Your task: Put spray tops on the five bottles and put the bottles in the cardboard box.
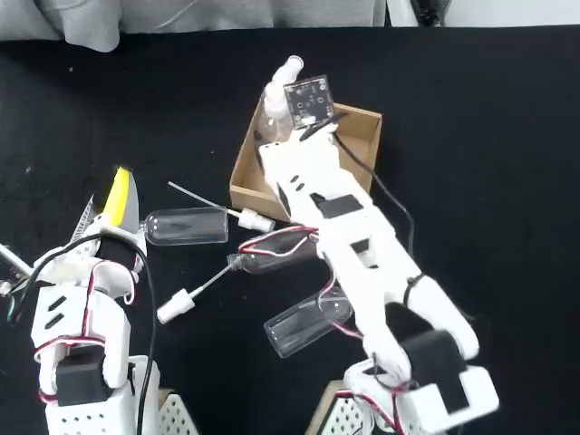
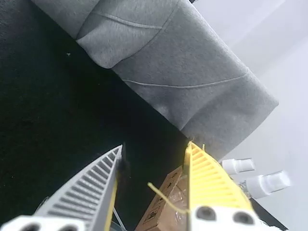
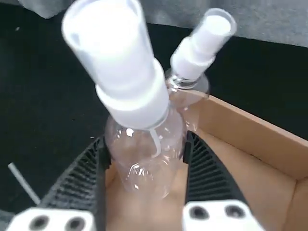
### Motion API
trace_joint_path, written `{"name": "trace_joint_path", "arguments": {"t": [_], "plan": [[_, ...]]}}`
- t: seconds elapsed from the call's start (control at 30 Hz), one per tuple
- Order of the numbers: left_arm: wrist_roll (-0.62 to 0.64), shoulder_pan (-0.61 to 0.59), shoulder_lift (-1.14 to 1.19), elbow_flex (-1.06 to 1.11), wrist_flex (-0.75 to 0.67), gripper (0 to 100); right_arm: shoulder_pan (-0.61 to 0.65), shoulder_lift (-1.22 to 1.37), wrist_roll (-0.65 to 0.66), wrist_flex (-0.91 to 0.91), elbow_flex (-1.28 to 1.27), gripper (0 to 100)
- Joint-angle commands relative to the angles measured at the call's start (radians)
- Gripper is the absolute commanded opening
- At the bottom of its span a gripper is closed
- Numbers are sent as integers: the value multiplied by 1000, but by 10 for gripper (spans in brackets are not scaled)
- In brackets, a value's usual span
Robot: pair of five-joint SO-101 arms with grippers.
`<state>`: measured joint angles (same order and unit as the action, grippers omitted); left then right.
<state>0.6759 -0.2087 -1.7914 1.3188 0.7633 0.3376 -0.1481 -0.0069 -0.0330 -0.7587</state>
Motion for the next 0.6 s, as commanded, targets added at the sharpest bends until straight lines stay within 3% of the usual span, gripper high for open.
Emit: {"name": "trace_joint_path", "arguments": {"t": [0.0, 0.57], "plan": [[-2, -12, -12, -13, -23, 191, -26, 30, -9, 92, 74, 83], [-2, -12, -12, -13, -23, 191, -23, 186, -5, 265, 85, 83]]}}
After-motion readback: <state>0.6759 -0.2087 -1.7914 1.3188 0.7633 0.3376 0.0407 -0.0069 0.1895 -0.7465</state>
